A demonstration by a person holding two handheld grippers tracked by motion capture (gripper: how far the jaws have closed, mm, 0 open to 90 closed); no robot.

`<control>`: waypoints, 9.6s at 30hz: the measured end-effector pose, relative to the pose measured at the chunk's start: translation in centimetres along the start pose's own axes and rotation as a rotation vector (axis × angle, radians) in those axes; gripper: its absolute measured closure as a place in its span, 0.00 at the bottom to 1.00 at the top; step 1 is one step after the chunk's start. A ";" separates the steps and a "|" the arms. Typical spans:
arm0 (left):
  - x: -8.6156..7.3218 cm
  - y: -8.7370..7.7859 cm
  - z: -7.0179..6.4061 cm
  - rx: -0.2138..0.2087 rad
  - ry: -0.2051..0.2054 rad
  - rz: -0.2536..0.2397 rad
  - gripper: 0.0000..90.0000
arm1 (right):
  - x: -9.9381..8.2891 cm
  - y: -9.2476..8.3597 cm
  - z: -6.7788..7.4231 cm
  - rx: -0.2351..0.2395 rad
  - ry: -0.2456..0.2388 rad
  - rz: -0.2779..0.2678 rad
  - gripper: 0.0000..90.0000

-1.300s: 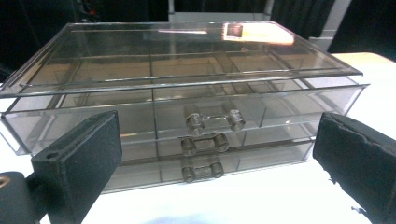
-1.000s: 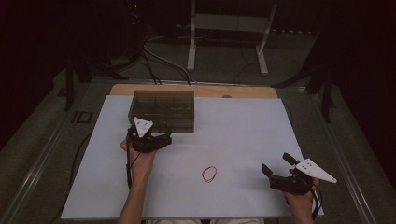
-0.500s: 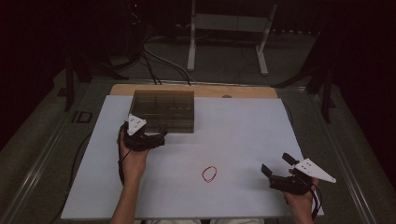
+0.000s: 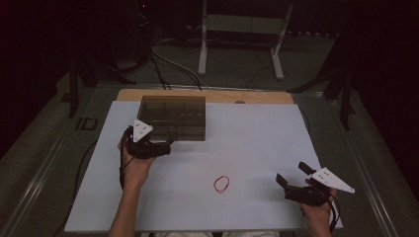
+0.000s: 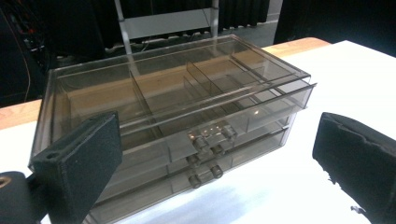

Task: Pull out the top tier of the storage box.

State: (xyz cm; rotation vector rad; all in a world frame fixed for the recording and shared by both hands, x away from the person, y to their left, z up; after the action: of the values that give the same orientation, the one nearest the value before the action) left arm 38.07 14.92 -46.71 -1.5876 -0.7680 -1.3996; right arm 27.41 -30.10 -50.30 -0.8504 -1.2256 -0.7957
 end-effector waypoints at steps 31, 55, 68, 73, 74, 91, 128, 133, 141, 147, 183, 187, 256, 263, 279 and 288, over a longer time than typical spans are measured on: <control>-2.1 0.0 5.9 -0.010 0.002 -0.044 0.03 | 0.0 0.0 -0.1 -0.004 0.002 -0.002 0.00; -3.9 0.7 5.8 -0.051 0.002 -0.045 0.03 | -0.1 0.1 0.0 0.001 -0.004 -0.002 0.00; -4.1 0.6 5.7 -0.047 0.006 -0.051 0.04 | -0.1 0.3 0.3 0.010 0.010 -0.004 0.00; -4.4 0.8 5.8 -0.049 -0.012 -0.043 0.04 | 0.3 0.6 0.5 0.009 0.012 -0.006 0.00; -4.5 0.9 5.8 -0.048 -0.012 -0.039 0.04 | 0.4 0.8 0.5 0.006 0.007 -0.005 0.00; -4.7 0.7 5.6 -0.049 -0.032 -0.049 0.04 | 3.5 3.9 2.6 0.076 -0.039 -0.020 0.00; -4.8 0.1 5.4 -0.061 -0.045 -0.051 0.04 | 6.7 13.7 7.7 0.187 -0.061 -0.054 0.00; -4.9 0.1 5.4 -0.060 -0.042 -0.053 0.04 | 6.4 15.1 8.8 0.206 -0.087 -0.053 0.00; -5.0 0.1 5.4 -0.056 -0.039 -0.051 0.04 | 5.8 16.6 9.7 0.230 -0.073 -0.053 0.00; -5.5 0.2 5.5 -0.060 -0.051 -0.029 0.04 | 5.2 17.5 9.9 0.235 -0.059 -0.049 0.00; -5.4 -0.5 5.1 -0.072 -0.054 -0.023 0.04 | 1.9 21.8 13.3 0.303 0.018 0.005 0.00; -5.4 -0.6 5.1 -0.075 -0.056 -0.020 0.04 | 1.5 22.1 13.6 0.308 0.017 0.016 0.00; -5.2 -2.5 5.9 -0.028 -0.085 0.030 0.38 | -0.3 22.2 15.0 0.290 -0.085 0.126 0.63; -5.2 -2.7 6.2 0.004 -0.075 0.030 0.52 | -0.3 22.1 14.9 0.263 -0.097 0.114 0.73; -5.2 -3.0 6.2 0.044 -0.048 0.036 0.67 | -0.3 21.6 14.7 0.244 -0.122 0.117 0.85; -5.2 -3.3 6.1 0.044 -0.042 0.045 0.67 | -0.3 21.3 14.9 0.256 -0.125 0.120 0.85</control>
State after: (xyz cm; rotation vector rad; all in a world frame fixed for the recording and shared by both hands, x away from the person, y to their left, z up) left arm 37.00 22.33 -51.13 -1.5949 -0.7778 -1.3122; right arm 39.22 -7.00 -51.19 -0.7640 -1.3406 -0.4827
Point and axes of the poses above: each handheld gripper's, and its own axes: y roughly forward along the jaws, x roughly out of its top, z roughly to its left, the point moved 5 cm from there along y, roughly forward along the jaws, and after that the axes turned 12 degrees about -z, right-handed, at the moved point
